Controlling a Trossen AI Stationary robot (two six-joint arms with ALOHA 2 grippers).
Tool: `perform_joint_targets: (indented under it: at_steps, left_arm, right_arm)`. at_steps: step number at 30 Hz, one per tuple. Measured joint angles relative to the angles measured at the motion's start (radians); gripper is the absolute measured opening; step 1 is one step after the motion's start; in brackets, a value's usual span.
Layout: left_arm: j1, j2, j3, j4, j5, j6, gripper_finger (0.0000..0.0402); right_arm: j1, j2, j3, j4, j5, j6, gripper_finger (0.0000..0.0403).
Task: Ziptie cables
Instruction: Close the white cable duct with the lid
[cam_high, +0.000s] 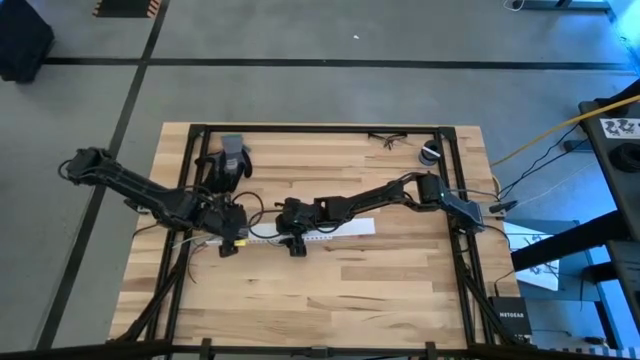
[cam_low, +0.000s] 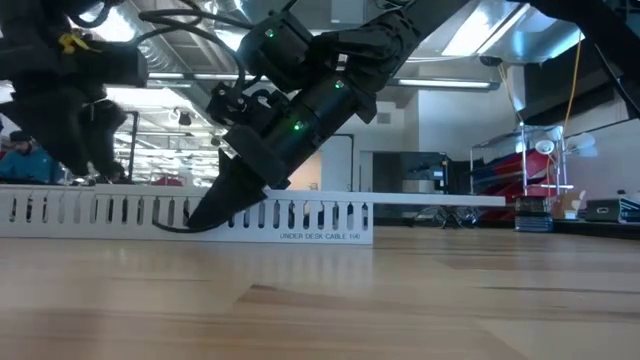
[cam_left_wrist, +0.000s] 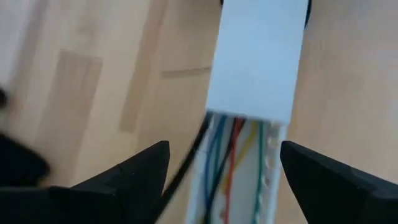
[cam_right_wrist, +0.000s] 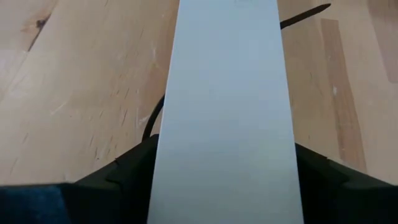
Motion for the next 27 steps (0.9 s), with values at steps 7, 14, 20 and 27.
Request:
perform_joint_targets:
  at_steps: [7, 14, 20, 27]
  left_arm:
    - [-0.014, 0.008, 0.0, 0.113, -0.06, 0.159, 0.0301]
    - [0.025, 0.015, -0.074, 0.15, 0.027, 0.11, 0.0301]
    - [-0.006, 0.01, -0.084, 0.25, 0.123, 0.086, 0.0301]
    - [-0.051, 0.016, -0.083, 0.257, 0.143, 0.02, 0.0301]
  right_arm:
    - [0.0, 0.0, 0.0, -0.001, 0.0, -0.02, 0.0275]
    - [0.0, 0.0, -0.001, -0.002, 0.0, -0.028, 0.0275]
    - [0.0, -0.001, -0.001, -0.011, -0.004, -0.033, 0.0275]
    - [-0.002, -0.001, -0.001, -0.01, -0.012, -0.033, 0.0275]
